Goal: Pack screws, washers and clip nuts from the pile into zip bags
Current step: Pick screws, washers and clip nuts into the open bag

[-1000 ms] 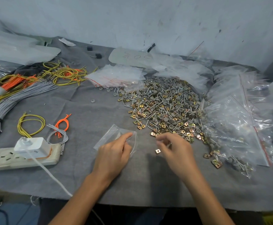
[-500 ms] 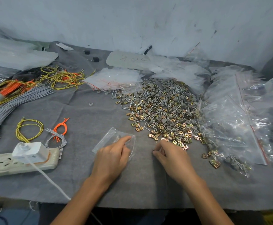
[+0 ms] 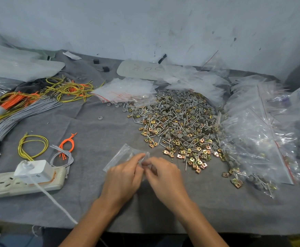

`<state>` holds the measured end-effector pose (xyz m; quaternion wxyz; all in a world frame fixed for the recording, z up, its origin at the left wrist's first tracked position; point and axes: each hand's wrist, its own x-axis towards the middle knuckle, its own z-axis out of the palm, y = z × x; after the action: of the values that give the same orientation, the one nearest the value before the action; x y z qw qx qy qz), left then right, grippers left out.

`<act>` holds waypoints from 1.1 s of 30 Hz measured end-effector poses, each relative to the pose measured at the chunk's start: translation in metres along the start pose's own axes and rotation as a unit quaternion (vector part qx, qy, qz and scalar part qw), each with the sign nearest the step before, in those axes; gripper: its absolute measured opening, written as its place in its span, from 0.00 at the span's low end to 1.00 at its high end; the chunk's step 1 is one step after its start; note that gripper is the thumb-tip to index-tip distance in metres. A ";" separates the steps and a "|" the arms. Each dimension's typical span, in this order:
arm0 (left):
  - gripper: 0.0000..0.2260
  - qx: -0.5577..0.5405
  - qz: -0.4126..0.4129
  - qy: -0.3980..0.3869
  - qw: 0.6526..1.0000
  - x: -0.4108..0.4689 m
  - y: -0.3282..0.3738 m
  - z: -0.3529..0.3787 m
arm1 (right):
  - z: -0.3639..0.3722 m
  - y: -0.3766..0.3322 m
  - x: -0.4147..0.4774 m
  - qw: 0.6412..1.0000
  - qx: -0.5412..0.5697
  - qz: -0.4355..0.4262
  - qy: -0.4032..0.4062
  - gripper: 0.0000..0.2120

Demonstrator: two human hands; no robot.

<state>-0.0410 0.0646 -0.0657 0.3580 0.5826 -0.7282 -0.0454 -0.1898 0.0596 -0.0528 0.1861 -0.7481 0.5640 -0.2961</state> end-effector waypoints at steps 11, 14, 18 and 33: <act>0.21 -0.002 -0.002 0.002 1.000 -0.001 0.002 -0.003 | -0.038 0.051 0.042 0.982 -0.146 0.110 -0.058 0.06; 0.21 0.000 -0.003 0.000 1.000 0.000 0.002 -0.003 | -0.042 0.055 0.043 0.982 -0.152 0.101 -0.056 0.06; 0.20 0.001 -0.003 -0.003 1.000 0.000 0.002 -0.003 | -0.045 0.058 0.039 0.975 -0.199 0.070 -0.072 0.05; 0.21 -0.005 -0.005 -0.011 1.000 0.000 0.002 -0.003 | -0.040 0.061 0.027 0.978 -0.164 0.009 -0.125 0.09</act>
<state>-0.0410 0.0660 -0.0628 0.3527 0.5842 -0.7287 -0.0572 -0.2556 0.0175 -0.0541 0.1324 -0.7943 0.5841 -0.1021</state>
